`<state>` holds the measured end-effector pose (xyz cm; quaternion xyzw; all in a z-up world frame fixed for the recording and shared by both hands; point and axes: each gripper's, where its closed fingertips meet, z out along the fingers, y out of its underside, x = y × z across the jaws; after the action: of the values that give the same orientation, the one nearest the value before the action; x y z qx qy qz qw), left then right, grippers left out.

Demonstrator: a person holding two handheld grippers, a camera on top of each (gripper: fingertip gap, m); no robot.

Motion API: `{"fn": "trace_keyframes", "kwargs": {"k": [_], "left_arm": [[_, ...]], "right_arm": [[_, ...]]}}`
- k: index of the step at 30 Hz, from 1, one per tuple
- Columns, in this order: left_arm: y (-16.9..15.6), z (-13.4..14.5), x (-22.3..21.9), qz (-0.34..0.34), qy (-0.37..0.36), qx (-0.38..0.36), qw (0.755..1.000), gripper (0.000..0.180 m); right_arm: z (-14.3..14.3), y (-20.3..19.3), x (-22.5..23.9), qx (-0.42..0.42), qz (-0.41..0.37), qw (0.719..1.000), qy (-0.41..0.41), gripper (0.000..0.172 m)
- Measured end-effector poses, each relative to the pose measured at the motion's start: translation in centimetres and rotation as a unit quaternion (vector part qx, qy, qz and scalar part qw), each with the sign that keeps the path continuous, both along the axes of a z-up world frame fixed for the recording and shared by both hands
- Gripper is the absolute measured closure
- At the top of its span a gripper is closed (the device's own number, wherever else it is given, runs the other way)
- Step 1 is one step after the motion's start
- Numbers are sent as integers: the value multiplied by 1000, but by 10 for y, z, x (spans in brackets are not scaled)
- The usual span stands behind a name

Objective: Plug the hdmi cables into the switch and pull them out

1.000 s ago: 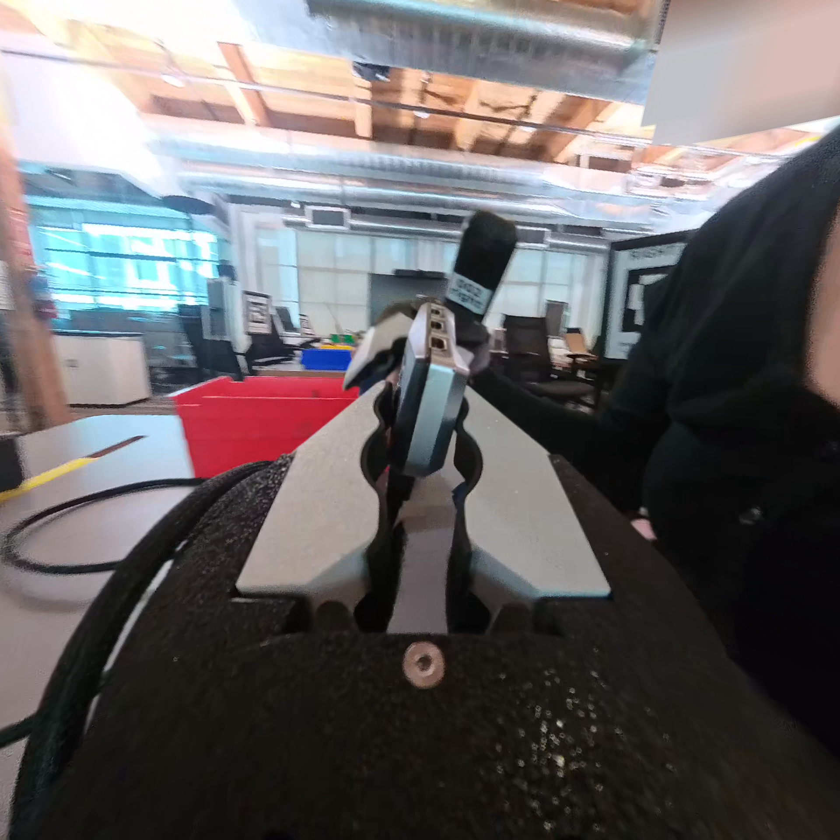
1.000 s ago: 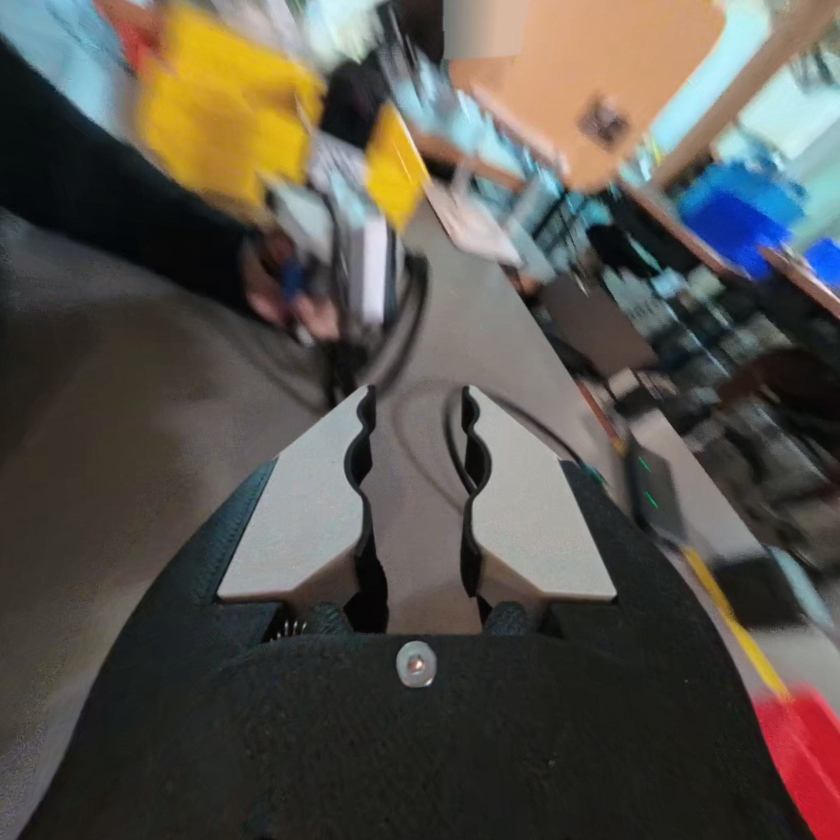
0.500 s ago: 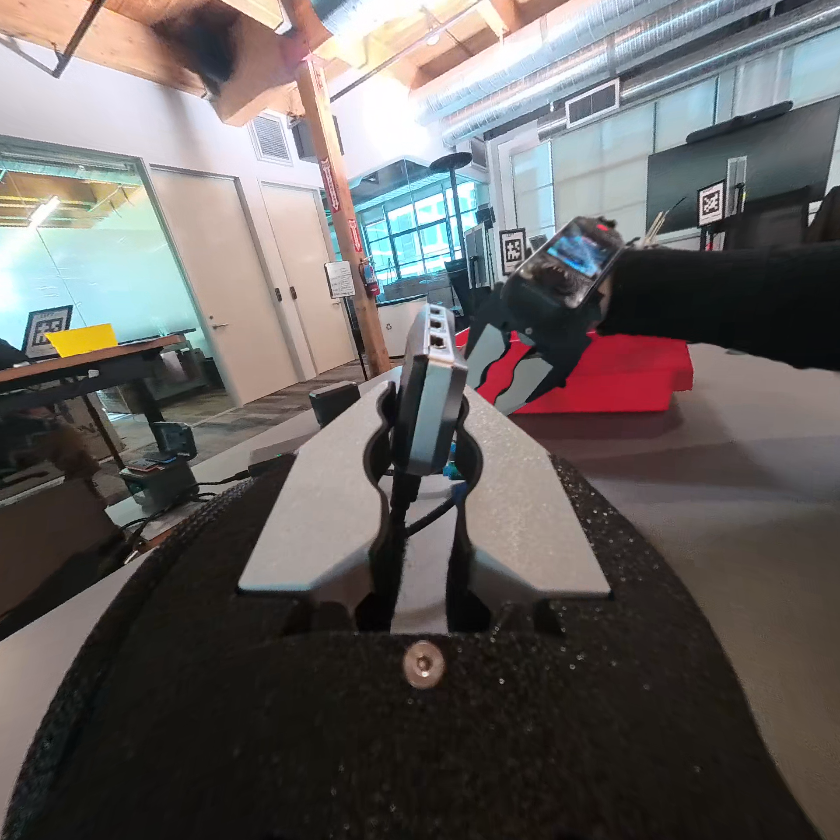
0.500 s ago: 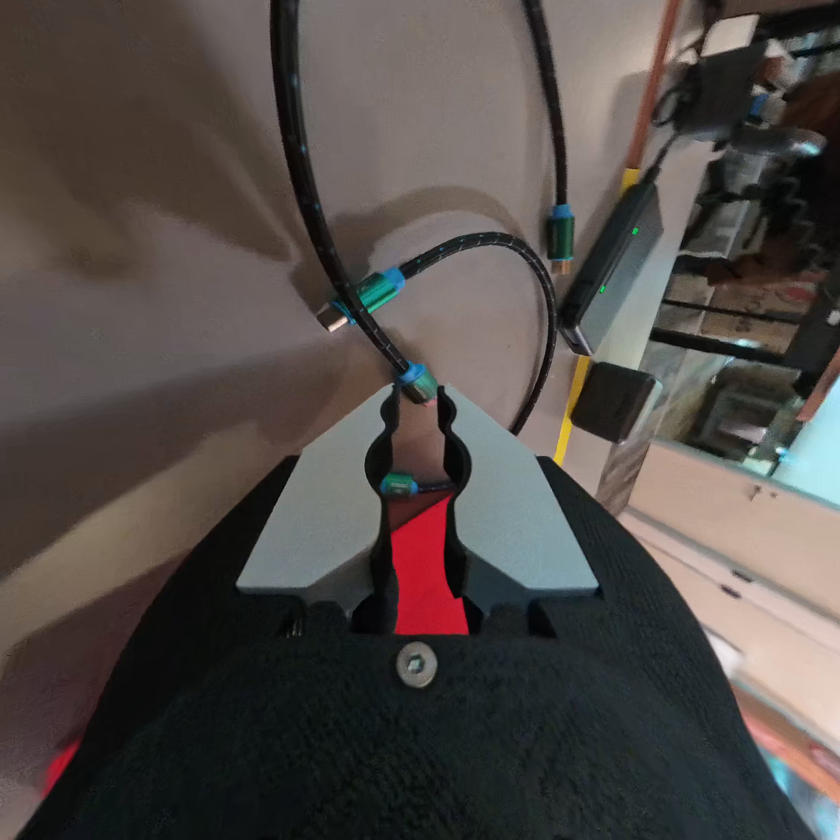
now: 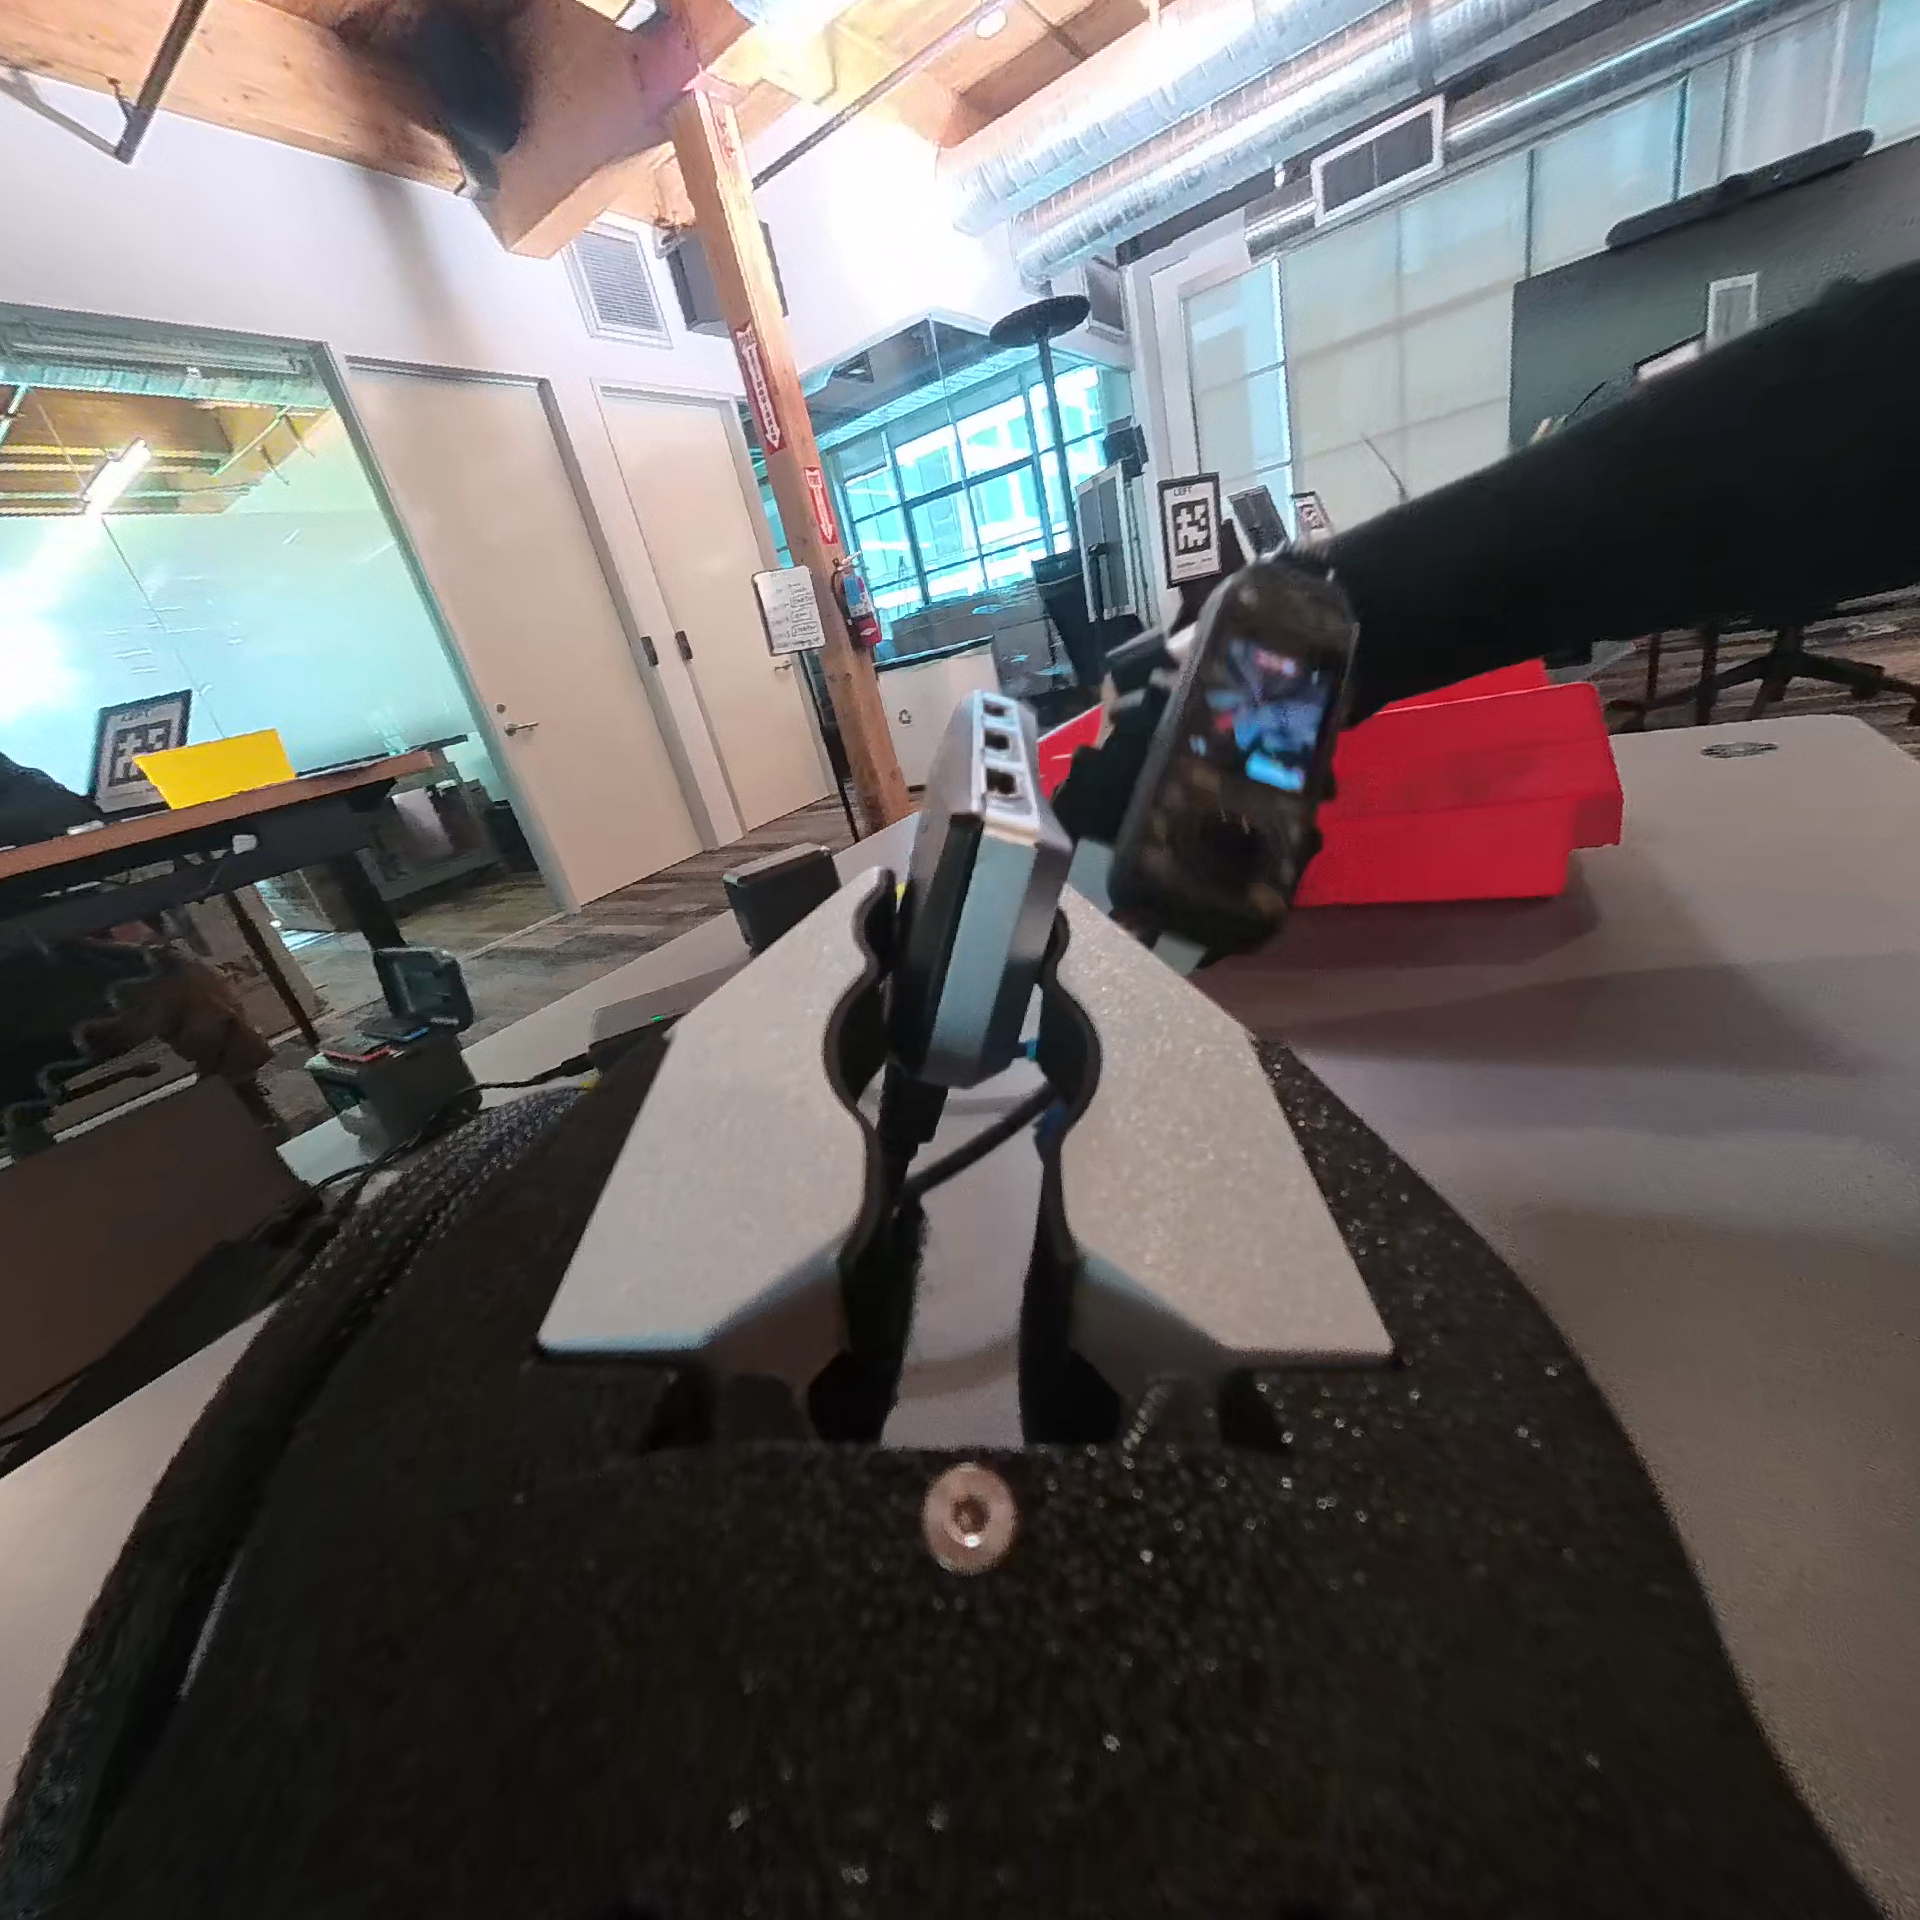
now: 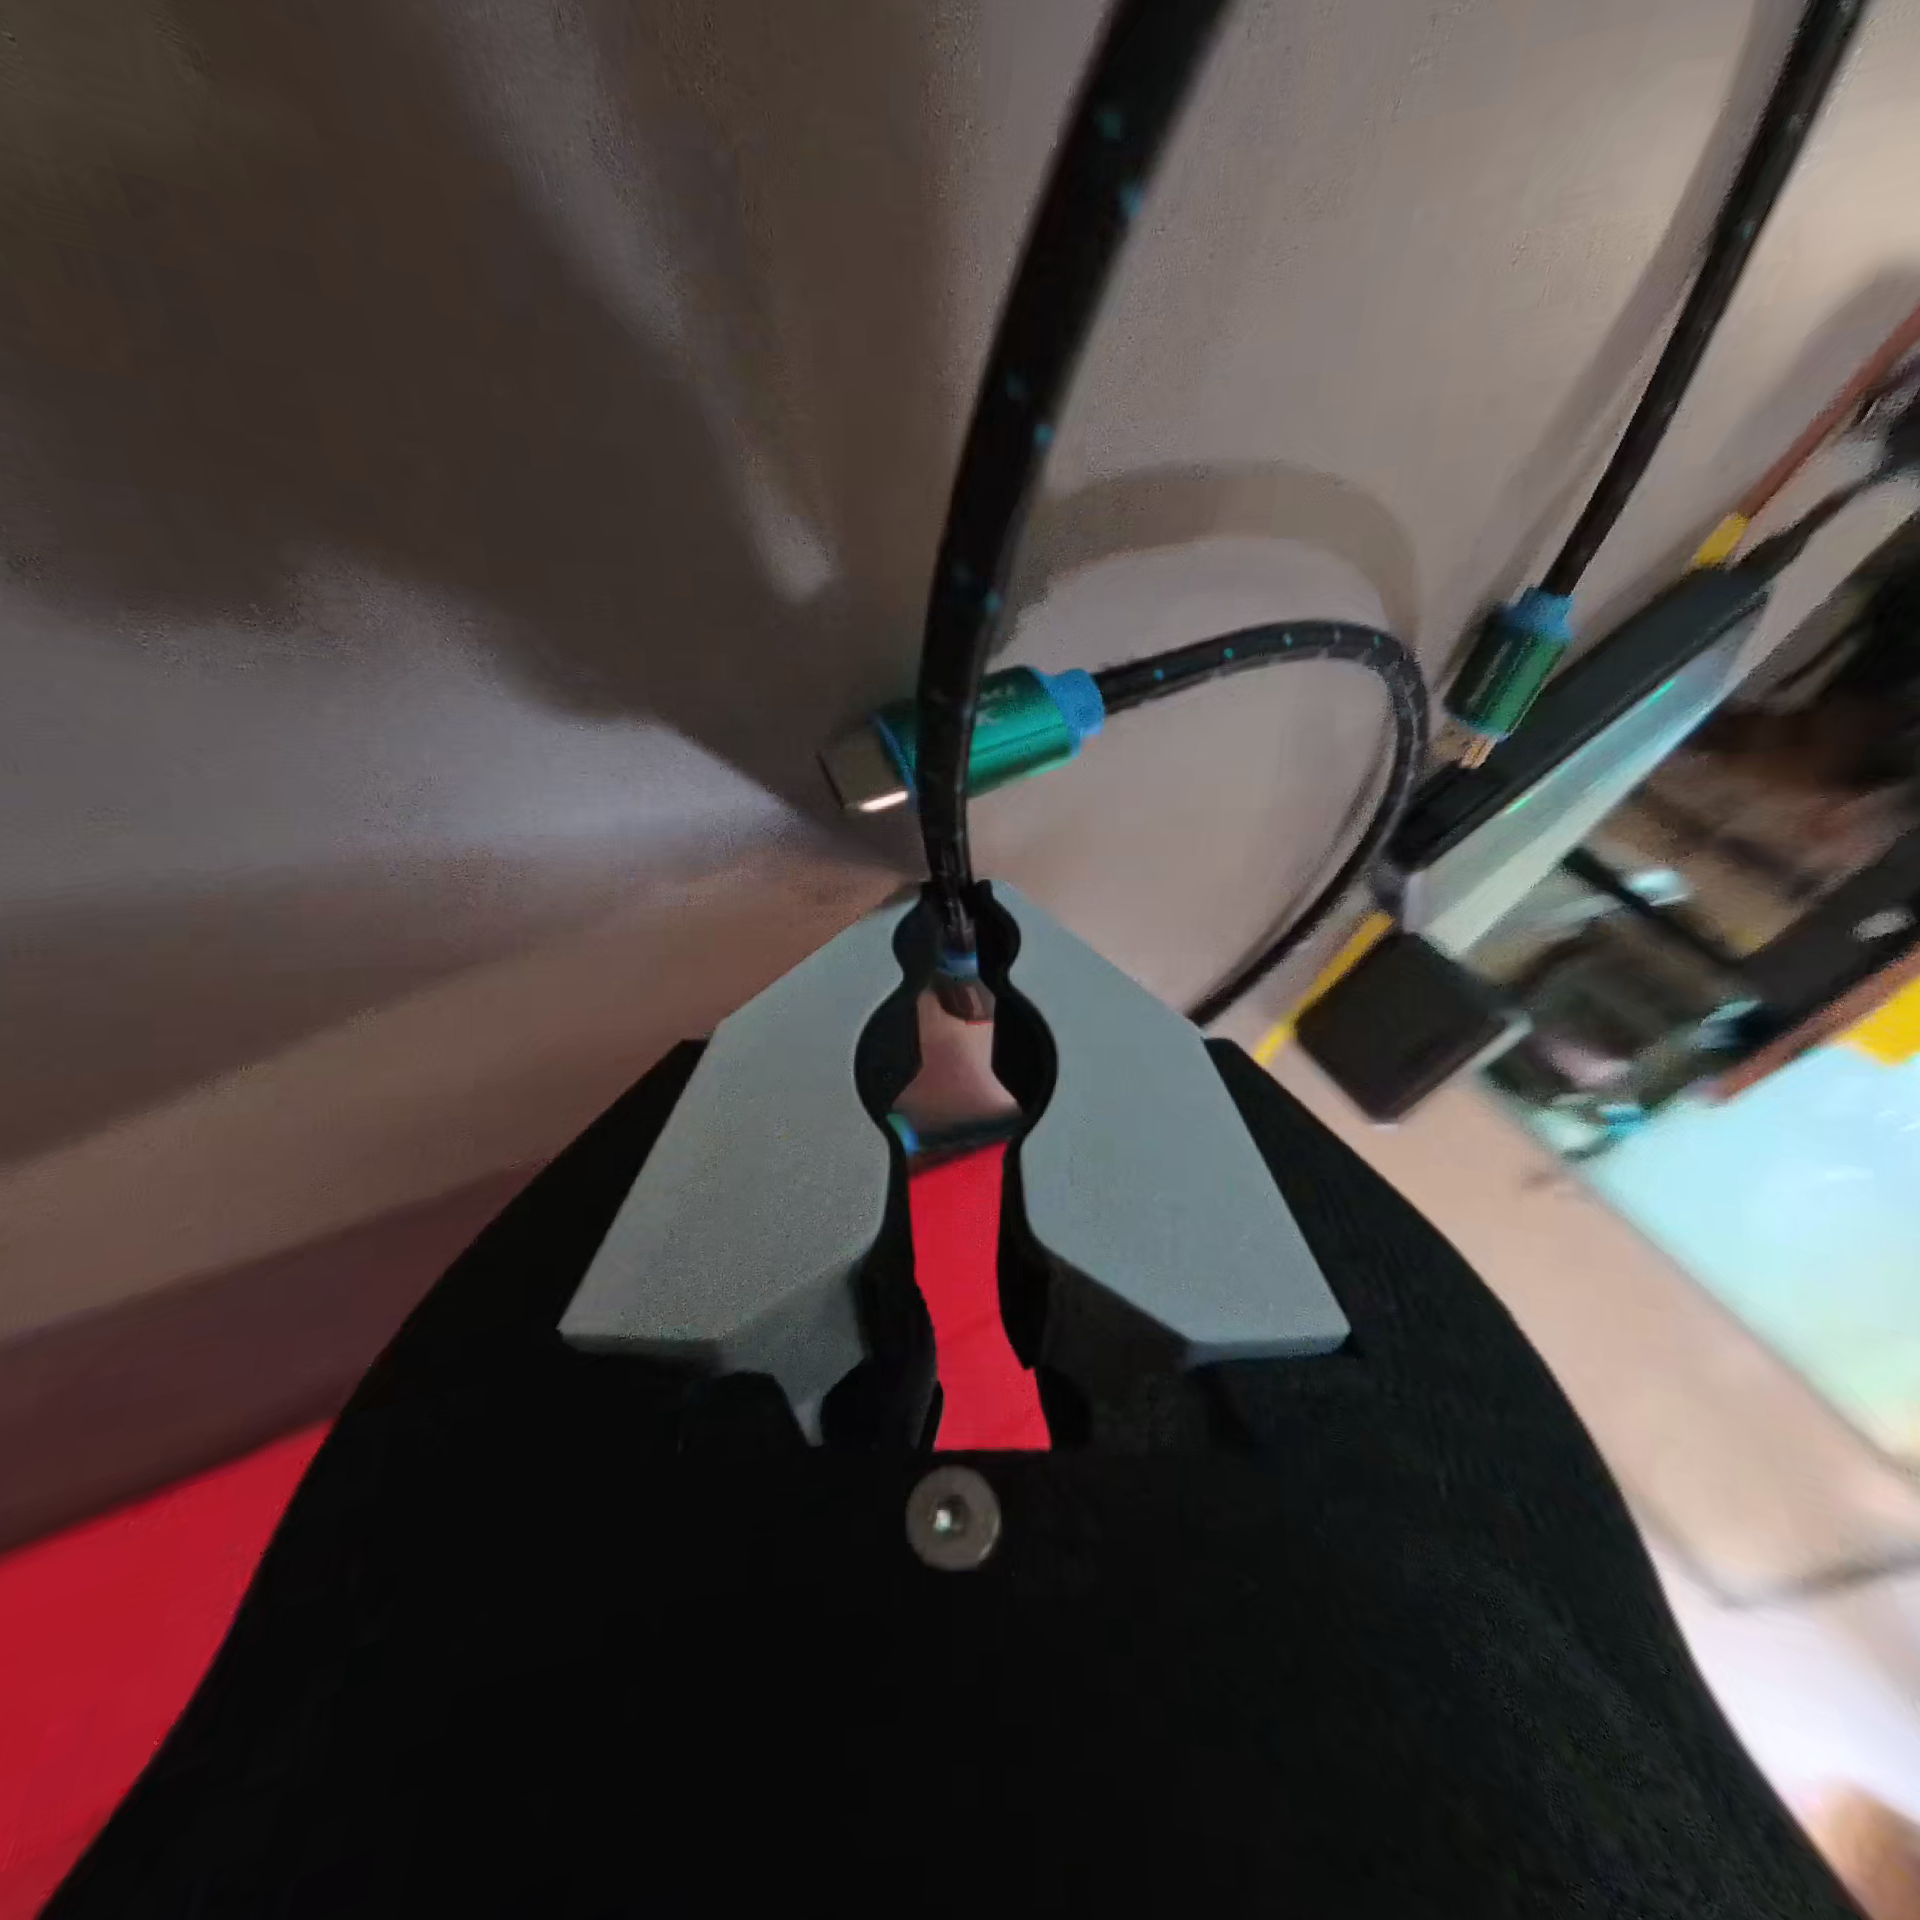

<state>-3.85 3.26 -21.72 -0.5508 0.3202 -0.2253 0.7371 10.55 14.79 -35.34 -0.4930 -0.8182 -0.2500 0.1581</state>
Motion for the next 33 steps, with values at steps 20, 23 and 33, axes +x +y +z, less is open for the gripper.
{"fn": "trace_keyframes", "kwargs": {"k": [20, 23, 33], "left_arm": [[18, -19, -4, 103, 101, -5, 990, 158], [19, -22, -4, 109, 111, -7, 988, 158], [18, -29, 4, 102, 140, -1, 985, 157]], "right_arm": [[166, -51, -75, -518, -239, 257, 780, 168], [178, -53, -70, -540, -217, 170, 796, 167], [178, -55, -76, -565, -219, 113, 787, 167]]}}
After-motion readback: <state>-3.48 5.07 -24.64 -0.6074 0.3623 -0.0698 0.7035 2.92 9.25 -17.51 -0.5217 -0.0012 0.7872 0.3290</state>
